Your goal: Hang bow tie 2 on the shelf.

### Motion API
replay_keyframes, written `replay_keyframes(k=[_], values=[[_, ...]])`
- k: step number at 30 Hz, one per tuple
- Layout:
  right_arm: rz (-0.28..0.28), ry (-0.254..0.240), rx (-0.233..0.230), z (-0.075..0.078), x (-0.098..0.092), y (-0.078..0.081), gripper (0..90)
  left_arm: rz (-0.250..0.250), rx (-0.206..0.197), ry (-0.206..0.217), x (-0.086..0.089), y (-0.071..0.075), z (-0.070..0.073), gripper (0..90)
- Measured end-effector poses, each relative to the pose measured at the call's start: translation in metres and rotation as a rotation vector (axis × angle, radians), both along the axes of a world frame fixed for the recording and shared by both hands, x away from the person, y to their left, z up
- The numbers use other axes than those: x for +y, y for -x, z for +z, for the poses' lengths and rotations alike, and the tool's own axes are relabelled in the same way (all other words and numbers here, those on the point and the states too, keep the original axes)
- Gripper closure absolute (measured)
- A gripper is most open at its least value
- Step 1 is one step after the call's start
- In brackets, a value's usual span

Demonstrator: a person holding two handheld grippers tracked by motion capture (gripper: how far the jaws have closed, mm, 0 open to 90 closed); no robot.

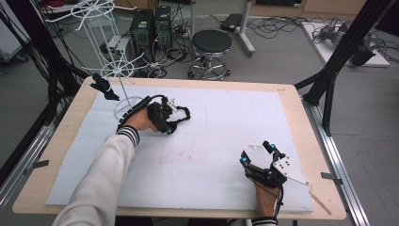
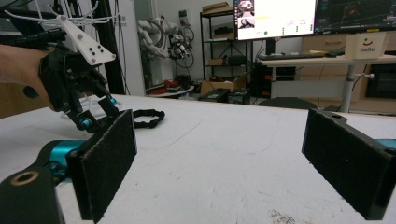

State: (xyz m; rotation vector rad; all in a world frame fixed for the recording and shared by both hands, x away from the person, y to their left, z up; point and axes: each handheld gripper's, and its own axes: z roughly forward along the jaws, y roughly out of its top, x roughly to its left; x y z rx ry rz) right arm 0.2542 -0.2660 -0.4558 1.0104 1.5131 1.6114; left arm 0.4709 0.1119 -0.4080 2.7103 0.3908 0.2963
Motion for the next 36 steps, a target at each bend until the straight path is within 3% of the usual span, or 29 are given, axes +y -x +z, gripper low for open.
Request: replay_keyframes(k=[10,19,23,27,31,36], values=[[-0.001,0.001,-0.001,0.0,0.0002,0.0001,9.4,0.011,-0.013,-0.02,-0.0006,-0.0004,-0.0006,45.9],[-0.001,0.0,0.0,0.0,0.0002,0.0002,9.4,-0.001,-0.006,-0.031,0.0002,-0.0001,-0.004,44.3],[-0.002,0.0,0.0,0.0,0.0001,0.0002,9.4,0.02,0.018,-0.009,0.0023,-0.0012,-0.0045,49.0],[-0.001,-0.004,0.004,0.0,0.0003,0.0006,9.4,0.076,0.042,0.006,0.0044,-0.0032,-0.0033,56.1],[0.0,-0.007,0.002,0.0,-0.0002,0.0004,9.4,0.085,0.038,0.002,0.005,-0.0031,-0.0037,59.9],[0.0,-0.007,0.0,-0.0001,-0.0001,0.0002,9.4,0.094,0.014,-0.016,0.003,0.0009,-0.0039,72.1]])
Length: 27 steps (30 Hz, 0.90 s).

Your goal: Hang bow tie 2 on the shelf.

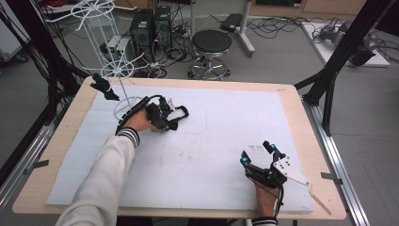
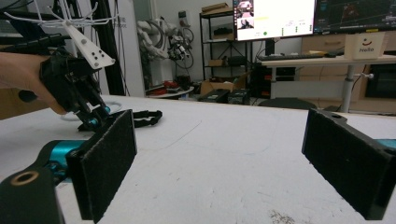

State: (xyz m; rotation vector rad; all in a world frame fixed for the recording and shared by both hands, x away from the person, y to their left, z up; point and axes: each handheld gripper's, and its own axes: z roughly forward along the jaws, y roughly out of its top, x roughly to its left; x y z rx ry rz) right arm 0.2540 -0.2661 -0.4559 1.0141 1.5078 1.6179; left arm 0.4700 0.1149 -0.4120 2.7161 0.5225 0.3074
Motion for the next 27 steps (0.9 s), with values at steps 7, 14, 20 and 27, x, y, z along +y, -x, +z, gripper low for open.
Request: replay_keyframes(k=[7,14,20,27], values=[[-0.003,0.002,-0.003,0.0,-0.001,0.0,9.4,0.007,-0.042,0.0,-0.001,0.007,-0.001,76.1],[-0.002,-0.002,0.002,0.0,0.0,0.0,9.4,0.019,-0.054,0.033,-0.002,0.009,0.003,76.4],[-0.002,-0.002,0.003,0.0,0.0,0.0,9.4,0.022,-0.076,0.068,-0.005,0.013,0.008,76.4],[0.0,-0.002,0.004,0.0,0.0,0.0,9.4,0.026,-0.129,0.138,-0.005,0.023,0.023,76.3]])
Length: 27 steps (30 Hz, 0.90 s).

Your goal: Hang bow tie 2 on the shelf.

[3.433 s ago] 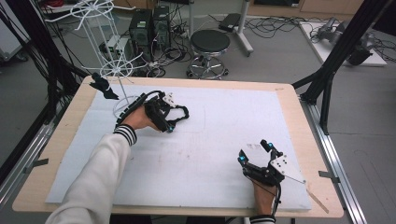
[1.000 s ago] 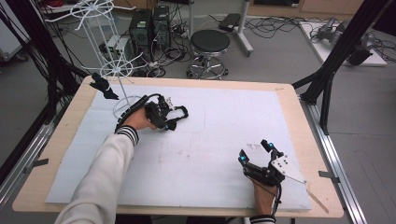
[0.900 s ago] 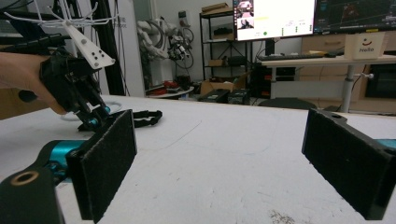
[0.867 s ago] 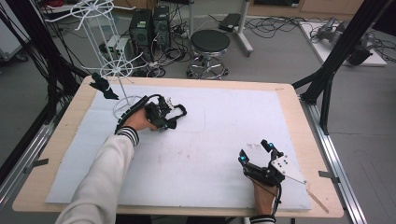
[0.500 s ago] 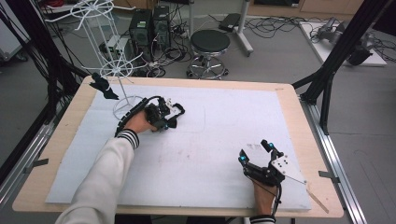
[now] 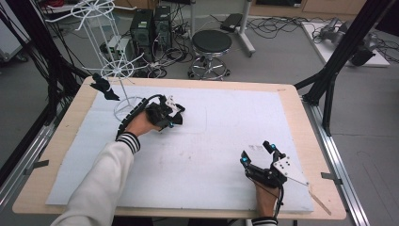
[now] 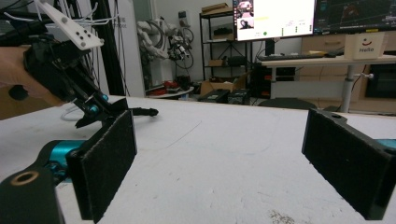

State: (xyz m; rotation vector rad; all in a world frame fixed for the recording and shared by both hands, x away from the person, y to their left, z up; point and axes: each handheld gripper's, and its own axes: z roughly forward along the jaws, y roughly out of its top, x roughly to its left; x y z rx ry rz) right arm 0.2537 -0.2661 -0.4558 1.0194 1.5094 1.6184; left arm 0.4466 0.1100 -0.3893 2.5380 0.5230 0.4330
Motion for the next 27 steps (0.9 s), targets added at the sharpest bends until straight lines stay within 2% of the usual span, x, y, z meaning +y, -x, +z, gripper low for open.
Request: replay_keyframes(k=[3,5,9,17,22,27], values=[[-0.002,0.003,-0.007,0.0,0.0,0.0,9.5,0.011,-0.01,0.05,0.004,0.003,0.006,76.3],[-0.001,0.002,-0.004,0.0,0.0,0.0,9.4,0.009,-0.037,0.066,0.006,0.006,0.012,76.3],[-0.002,0.004,-0.006,0.0,0.0,0.0,9.4,0.022,-0.067,0.154,0.011,0.011,0.025,76.3],[-0.004,0.006,-0.006,0.0,0.0,0.0,9.4,0.035,-0.096,0.232,0.015,0.024,0.039,76.3],[-0.002,0.009,-0.007,0.0,0.0,0.0,9.4,0.041,-0.129,0.271,0.019,0.031,0.046,76.2],[-0.003,0.008,-0.003,0.0,0.0,-0.001,9.4,0.049,-0.157,0.329,0.025,0.039,0.054,76.2]])
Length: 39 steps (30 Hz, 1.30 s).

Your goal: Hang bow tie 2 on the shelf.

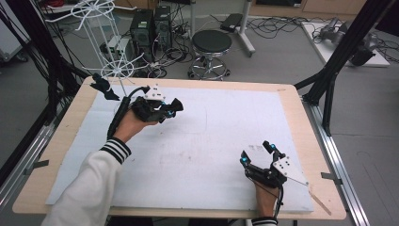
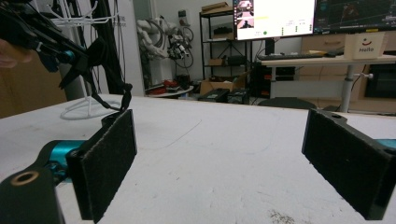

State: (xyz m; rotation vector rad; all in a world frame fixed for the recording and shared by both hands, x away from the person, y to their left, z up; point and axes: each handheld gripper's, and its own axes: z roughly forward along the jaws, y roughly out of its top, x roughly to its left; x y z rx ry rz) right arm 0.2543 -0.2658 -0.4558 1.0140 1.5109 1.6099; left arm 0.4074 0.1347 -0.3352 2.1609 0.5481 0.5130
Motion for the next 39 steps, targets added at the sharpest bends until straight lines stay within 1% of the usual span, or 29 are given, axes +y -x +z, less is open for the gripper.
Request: replay_keyframes(k=[5,7,8,11,14,17,18,22,25,26,28,29,32,39], values=[[-0.003,-0.003,0.005,0.0,0.001,0.0,9.4,0.002,-0.027,0.052,0.008,0.012,0.008,76.2],[-0.003,-0.002,0.006,0.0,0.001,0.0,9.4,0.011,-0.032,0.067,0.012,0.016,0.01,76.2],[-0.004,-0.004,0.004,0.0,0.001,0.0,9.4,0.013,-0.04,0.067,0.015,0.017,0.011,76.2],[-0.003,0.002,-0.001,0.0,0.001,0.0,9.4,0.021,-0.052,0.096,0.02,0.023,0.016,76.2],[-0.003,0.001,0.001,0.0,0.001,0.0,9.5,0.026,-0.065,0.102,0.026,0.029,0.022,76.2],[-0.004,0.001,0.0,0.0,0.001,0.0,9.4,0.04,-0.072,0.129,0.034,0.034,0.029,76.2],[-0.004,0.001,0.001,0.0,0.001,0.0,9.4,0.046,-0.072,0.145,0.036,0.035,0.03,76.1],[-0.004,0.0,0.002,0.0,0.001,0.0,9.4,0.057,-0.089,0.146,0.044,0.039,0.037,76.2],[-0.003,0.003,0.001,0.0,0.001,0.0,9.4,0.065,-0.095,0.155,0.047,0.042,0.04,76.1],[-0.003,0.003,0.001,0.0,0.001,0.0,9.4,0.067,-0.098,0.151,0.048,0.043,0.041,76.1],[-0.003,0.001,0.003,0.0,0.001,0.0,9.4,0.074,-0.104,0.164,0.05,0.044,0.043,76.1],[-0.003,0.001,0.003,0.0,0.001,0.0,9.4,0.074,-0.106,0.161,0.051,0.045,0.045,76.1],[-0.003,0.005,0.003,0.0,0.001,0.0,9.4,0.083,-0.114,0.176,0.054,0.046,0.05,76.1],[-0.004,0.004,0.007,0.0,0.001,0.0,9.4,0.1,-0.114,0.203,0.063,0.045,0.061,76.1]])
